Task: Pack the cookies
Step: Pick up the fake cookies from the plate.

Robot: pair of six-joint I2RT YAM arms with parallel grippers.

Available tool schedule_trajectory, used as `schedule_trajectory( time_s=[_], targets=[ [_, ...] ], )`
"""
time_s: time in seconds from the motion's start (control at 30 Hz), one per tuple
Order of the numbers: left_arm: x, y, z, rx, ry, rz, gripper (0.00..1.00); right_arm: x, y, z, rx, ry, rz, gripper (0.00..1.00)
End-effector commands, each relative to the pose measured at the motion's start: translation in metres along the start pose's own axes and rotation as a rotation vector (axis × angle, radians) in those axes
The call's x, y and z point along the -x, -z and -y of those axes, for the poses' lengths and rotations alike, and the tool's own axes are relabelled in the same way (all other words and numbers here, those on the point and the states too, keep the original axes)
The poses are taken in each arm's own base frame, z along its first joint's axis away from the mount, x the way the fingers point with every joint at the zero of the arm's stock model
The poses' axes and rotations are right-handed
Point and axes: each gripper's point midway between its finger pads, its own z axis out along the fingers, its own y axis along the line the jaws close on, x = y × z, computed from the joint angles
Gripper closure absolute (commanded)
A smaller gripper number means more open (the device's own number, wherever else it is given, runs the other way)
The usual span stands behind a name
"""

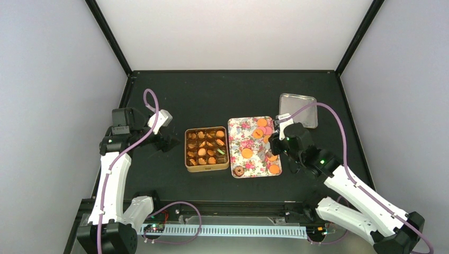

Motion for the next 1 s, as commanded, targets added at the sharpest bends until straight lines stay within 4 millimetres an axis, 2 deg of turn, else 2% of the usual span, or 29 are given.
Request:
schedule_trajectory(
  time_s=[0.0, 0.1, 0.2, 0.47, 0.63, 0.97],
  targets=[
    [0.015, 0.007, 0.0, -0.005, -0.03, 0.036, 0.11, 0.021, 0.017, 0.002, -0.003, 0.034, 0.065, 0.74],
    [0.017, 0.007, 0.001, -0.004, -0.034, 0.041, 0.11, 0.035, 0.032, 0.006, -0.019, 0.036, 0.095, 0.74],
    [0.018, 0.008, 0.0, 0.0, -0.035, 0.044, 0.11, 0.037, 0.039, 0.01, -0.037, 0.045, 0.079, 0.75],
    [0.015, 0.006, -0.001, -0.004, -0.031, 0.039, 0.11, 0.006, 0.038, 0.02, -0.075, 0.047, -0.033, 0.75],
    [0.016, 0.006, -0.001, -0.003, -0.037, 0.039, 0.11, 0.01, 0.044, 0.021, -0.076, 0.043, -0.013, 0.75],
    [0.018, 0.007, -0.003, 0.007, -0.045, 0.037, 0.11, 0.008, 0.03, 0.019, -0.103, 0.045, -0.091, 0.75]
  ],
)
